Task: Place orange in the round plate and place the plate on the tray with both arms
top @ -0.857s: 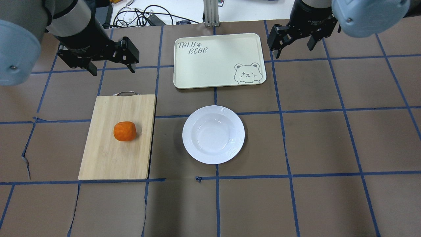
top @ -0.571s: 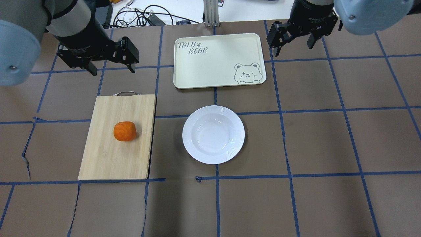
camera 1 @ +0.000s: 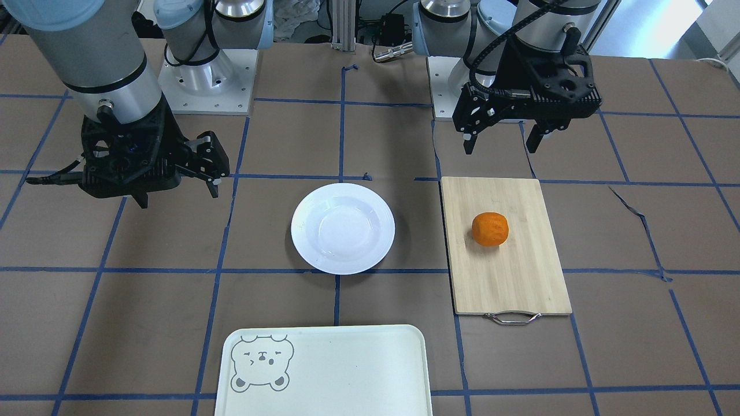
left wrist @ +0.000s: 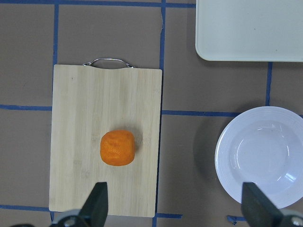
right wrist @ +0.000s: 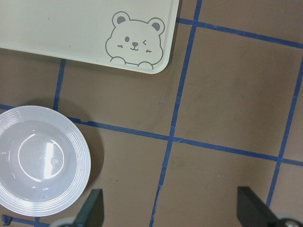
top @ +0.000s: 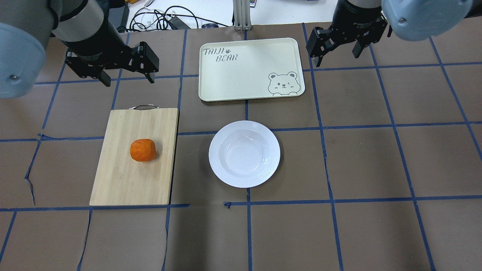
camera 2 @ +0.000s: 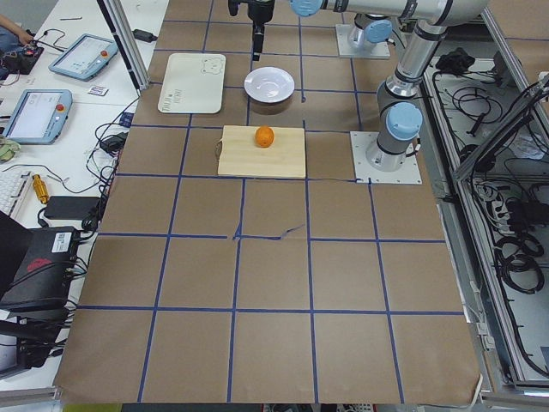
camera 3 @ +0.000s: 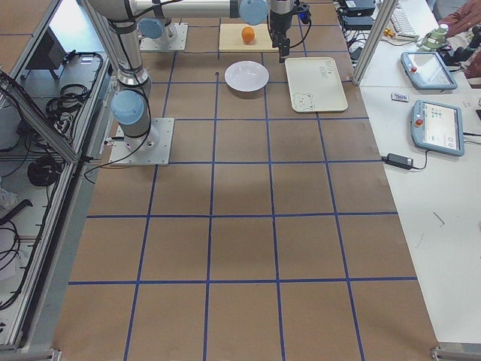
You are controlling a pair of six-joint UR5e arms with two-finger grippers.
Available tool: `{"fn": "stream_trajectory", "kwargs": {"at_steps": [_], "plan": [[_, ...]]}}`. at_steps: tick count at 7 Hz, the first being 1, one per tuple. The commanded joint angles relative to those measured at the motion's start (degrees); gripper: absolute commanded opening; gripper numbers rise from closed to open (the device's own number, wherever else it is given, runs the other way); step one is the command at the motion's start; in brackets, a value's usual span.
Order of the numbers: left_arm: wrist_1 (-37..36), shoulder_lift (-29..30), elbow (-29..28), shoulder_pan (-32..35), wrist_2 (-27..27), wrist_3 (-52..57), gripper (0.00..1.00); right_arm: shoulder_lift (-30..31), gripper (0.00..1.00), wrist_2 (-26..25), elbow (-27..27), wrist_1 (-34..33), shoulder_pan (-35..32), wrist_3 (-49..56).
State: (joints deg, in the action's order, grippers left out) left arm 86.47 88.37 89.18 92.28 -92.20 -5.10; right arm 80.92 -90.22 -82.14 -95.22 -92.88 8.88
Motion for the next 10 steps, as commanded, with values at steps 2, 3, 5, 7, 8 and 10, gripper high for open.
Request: {"fn": "stream_trajectory", "kwargs": {"at_steps": [2, 3, 5, 7, 8, 10], "plan": [[0.01, -0.22, 0.03, -0.08, 0.09, 0.0, 1.0, -0.06, 1.0, 0.13, -0.04, -0.4, -0.02, -0.09], [0.01, -0.22, 0.03, -0.09, 0.09, 0.0, 1.0, -0.15, 1.0, 0.14, -0.04, -0.66, 0.15, 0.0], [0.01, -0.22, 0.03, 0.0, 0.09, 0.0, 1.0, -0.06, 1.0, 0.14, -0.04, -0.93, -0.02, 0.0], [0.01, -0.22, 0.03, -0.08, 0.09, 0.0, 1.0, -0.15, 1.0, 0.14, -0.04, -1.19, 0.15, 0.34], [-0.08, -0.13, 0.03, -0.09, 0.0, 0.0, 1.0, -0.15, 1.0, 0.14, -0.04, -1.37, 0.16, 0.17], [0.01, -0.22, 0.03, -0.35, 0.09, 0.0, 1.0, -0.15, 1.0, 0.14, -0.13, -1.37, 0.16, 0.0]]}}
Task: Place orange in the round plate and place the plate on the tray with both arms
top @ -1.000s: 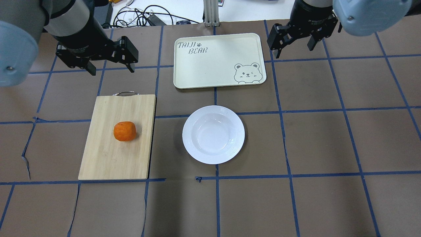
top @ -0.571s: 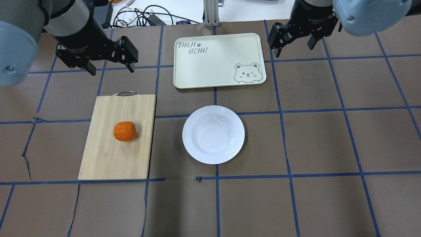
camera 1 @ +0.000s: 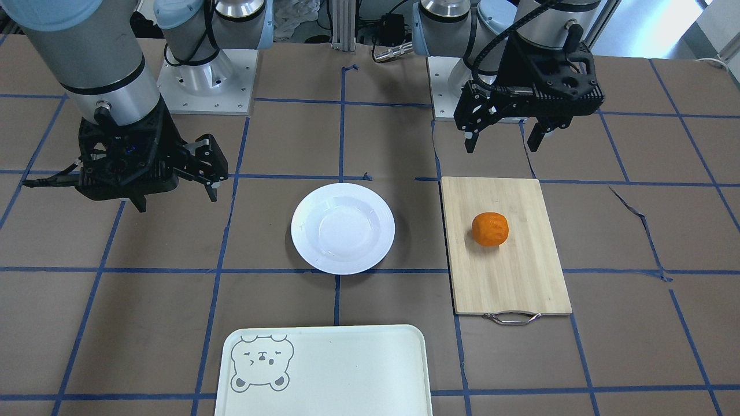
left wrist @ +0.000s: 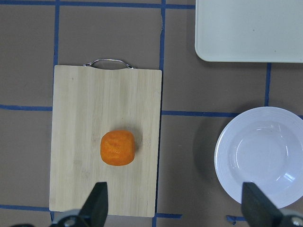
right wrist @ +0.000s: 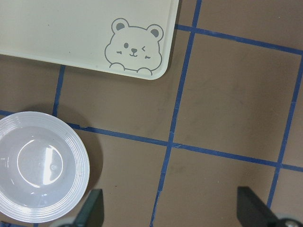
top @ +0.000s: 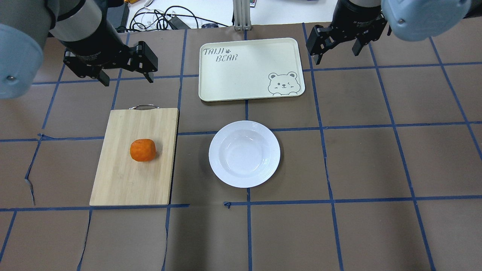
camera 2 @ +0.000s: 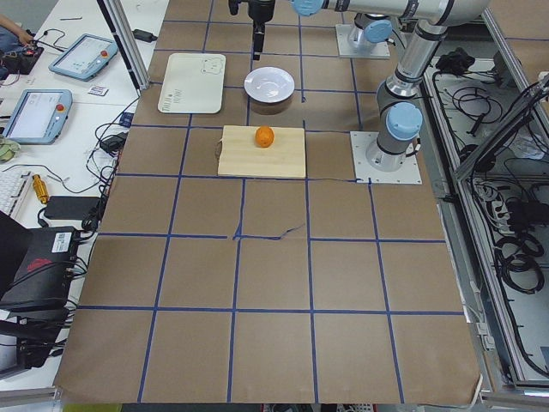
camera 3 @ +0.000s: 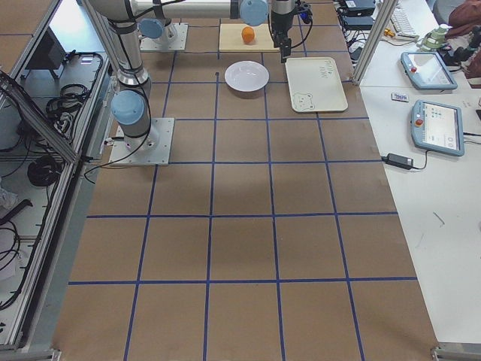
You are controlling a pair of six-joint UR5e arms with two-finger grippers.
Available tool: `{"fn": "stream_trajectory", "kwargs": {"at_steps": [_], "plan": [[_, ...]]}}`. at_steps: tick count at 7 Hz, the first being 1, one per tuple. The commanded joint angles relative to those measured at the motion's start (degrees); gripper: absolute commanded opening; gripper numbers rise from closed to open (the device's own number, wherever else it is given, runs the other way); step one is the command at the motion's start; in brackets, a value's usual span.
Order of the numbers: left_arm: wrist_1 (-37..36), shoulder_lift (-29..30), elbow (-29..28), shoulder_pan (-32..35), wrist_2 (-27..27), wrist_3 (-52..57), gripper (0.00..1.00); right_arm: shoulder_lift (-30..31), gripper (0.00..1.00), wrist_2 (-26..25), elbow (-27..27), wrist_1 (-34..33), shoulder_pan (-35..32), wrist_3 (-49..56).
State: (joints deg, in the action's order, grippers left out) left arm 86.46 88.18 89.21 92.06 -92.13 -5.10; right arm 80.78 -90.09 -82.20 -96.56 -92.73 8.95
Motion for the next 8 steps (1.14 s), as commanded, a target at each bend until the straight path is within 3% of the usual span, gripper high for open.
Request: {"fn": "stream_trajectory", "kwargs": {"at_steps": [1, 6, 8], "plan": [[0.02, -0.02, 0.0, 0.14, 0.02, 0.0, 1.0, -0.09, 1.0, 0.0, -0.07, 0.05, 0.01, -0.07], [-0.15, 0.5, 0.0, 0.05, 0.19, -0.09, 1.0, -0.09, 1.0, 0.09, -0.15, 0.14, -0.17, -0.24], [-0.15, 2.26, 2.62, -0.56, 0.28, -0.17, 1.0, -0.09, 1.0, 0.09, -0.15, 0.23, 0.01, -0.16]]}}
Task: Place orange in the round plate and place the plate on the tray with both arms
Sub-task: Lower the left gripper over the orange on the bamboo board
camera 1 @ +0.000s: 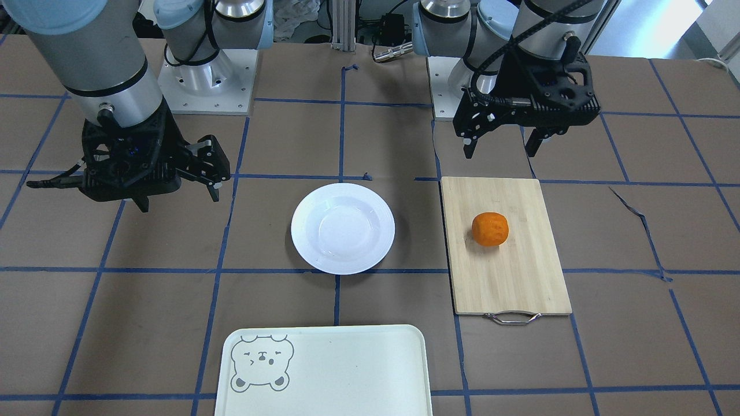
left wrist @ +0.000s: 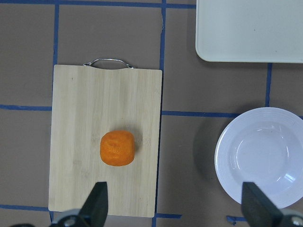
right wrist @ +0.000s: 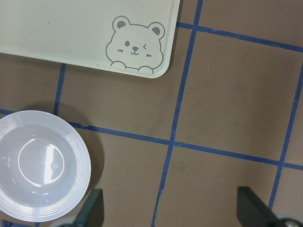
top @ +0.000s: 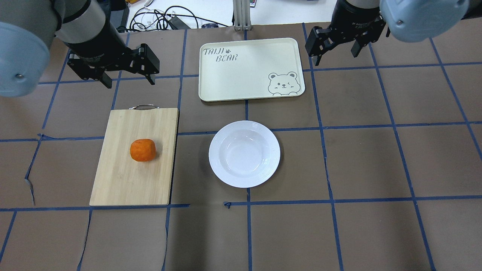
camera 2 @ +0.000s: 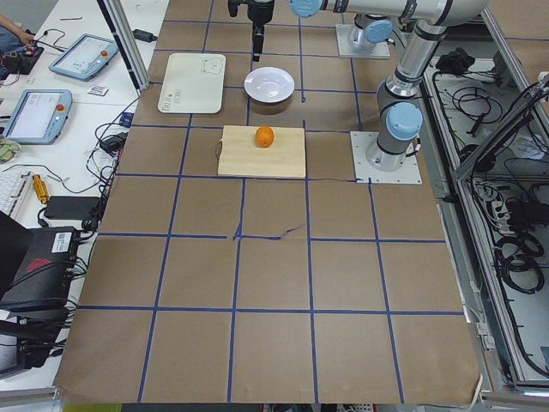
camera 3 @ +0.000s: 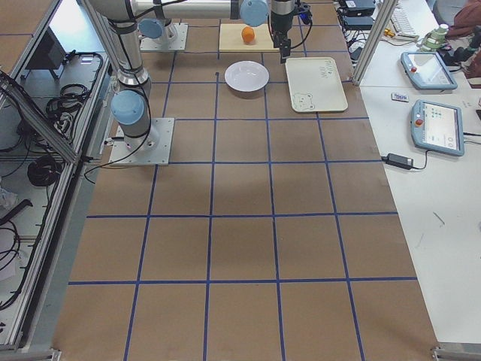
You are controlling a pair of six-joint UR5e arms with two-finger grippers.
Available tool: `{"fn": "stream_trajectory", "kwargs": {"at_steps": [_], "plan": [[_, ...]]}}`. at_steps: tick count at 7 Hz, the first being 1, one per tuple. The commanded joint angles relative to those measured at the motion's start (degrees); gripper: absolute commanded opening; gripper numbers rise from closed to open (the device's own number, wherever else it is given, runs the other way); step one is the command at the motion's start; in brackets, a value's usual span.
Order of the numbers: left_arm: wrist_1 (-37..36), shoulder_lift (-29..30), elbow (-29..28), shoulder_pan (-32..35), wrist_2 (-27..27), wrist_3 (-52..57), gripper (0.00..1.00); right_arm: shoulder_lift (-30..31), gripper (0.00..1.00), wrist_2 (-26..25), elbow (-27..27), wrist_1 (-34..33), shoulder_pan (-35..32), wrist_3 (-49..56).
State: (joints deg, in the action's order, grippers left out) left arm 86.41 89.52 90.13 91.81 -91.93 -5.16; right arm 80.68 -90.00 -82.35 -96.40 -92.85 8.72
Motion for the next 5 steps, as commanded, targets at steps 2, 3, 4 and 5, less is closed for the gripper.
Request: {"fn": "stream_trajectory", "kwargs": {"at_steps": [2, 3, 4, 5], "plan": [[-0.71, 1.96, 6.7, -0.84, -0.09, 0.15, 1.0, 0.0, 1.0, 0.0, 0.0, -0.11, 0.13, 0.07], [-0.89, 3.45, 8.9, -1.62, -0.7, 0.41, 1.0, -0.18, 1.0, 0.0, 0.0, -0.02, 0.13, 0.15], [-1.93, 5.9, 10.14, -3.37, -2.88, 0.41, 1.0, -0.18, 1.0, 0.0, 0.0, -0.11, 0.13, 0.33], [-4.12, 8.19, 10.93, -4.0, -3.16, 0.85, 1.0, -0.18, 1.0, 0.0, 0.0, -0.19, 0.13, 0.24]]}}
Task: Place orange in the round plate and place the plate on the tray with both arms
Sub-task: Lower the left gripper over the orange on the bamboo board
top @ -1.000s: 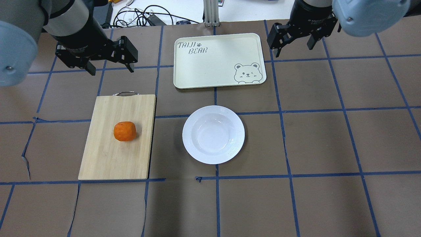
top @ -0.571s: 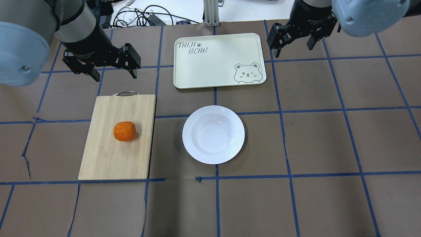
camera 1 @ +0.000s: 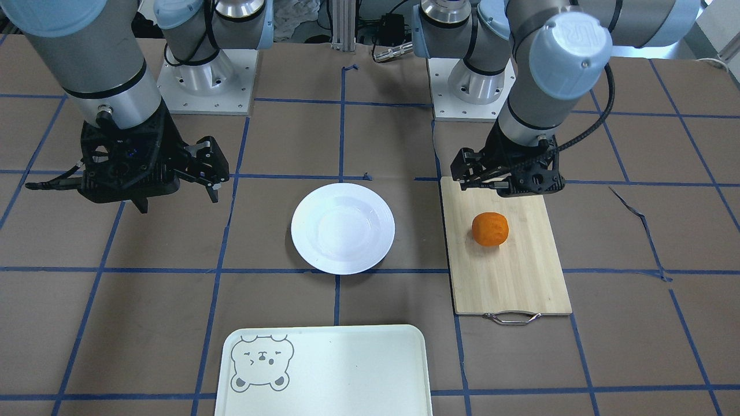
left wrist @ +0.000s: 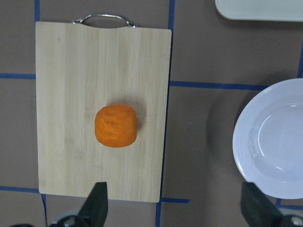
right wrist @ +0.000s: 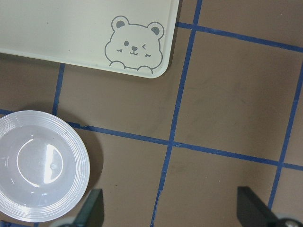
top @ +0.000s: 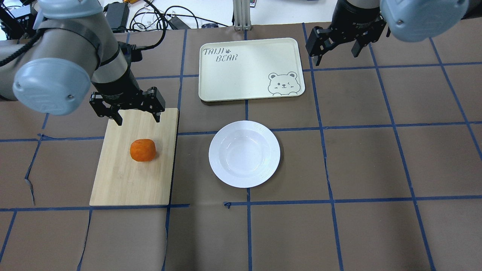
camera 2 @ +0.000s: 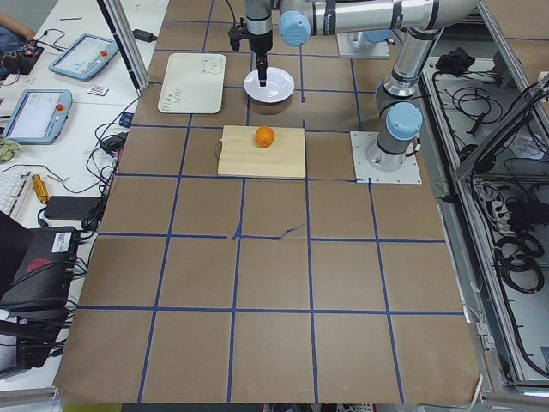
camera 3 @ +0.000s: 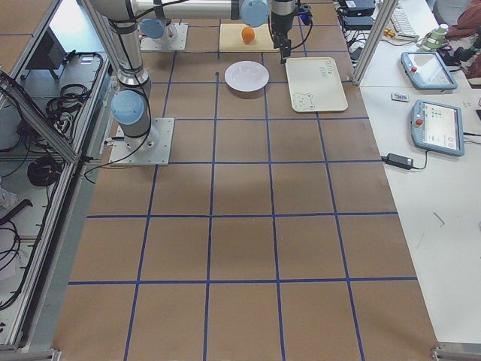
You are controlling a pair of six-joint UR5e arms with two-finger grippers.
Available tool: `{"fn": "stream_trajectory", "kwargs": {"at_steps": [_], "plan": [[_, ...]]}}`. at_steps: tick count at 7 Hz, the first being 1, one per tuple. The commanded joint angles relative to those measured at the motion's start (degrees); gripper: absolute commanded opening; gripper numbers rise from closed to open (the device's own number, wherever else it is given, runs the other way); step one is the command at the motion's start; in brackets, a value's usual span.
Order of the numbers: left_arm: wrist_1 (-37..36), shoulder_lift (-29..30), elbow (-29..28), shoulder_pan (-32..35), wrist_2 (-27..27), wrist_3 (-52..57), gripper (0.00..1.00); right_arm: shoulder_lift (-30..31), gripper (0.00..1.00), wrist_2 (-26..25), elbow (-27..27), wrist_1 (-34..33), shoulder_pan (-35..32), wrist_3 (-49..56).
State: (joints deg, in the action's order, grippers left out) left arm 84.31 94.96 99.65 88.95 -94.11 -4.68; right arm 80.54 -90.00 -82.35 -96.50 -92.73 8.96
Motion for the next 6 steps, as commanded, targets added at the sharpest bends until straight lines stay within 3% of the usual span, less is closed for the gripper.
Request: {"fn": "stream_trajectory", "kwargs": {"at_steps": [1, 2, 6], "plan": [[-2.65, 4.77, 1.77, -1.15, -2.38, 1.41, 1.0, 0.05, 1.0, -0.09, 0.0, -0.09, 0.09, 0.18], [-2.92, 7.49, 1.95, -1.15, -6.83, 1.16, 1.0, 0.05, 1.0, -0.09, 0.0, -0.09, 0.09, 0.1], [-5.92, 14.01, 2.04, -2.11, -6.44, 1.77, 1.0, -0.12, 1.0, 0.0, -0.35, -0.35, 0.09, 0.18]]}}
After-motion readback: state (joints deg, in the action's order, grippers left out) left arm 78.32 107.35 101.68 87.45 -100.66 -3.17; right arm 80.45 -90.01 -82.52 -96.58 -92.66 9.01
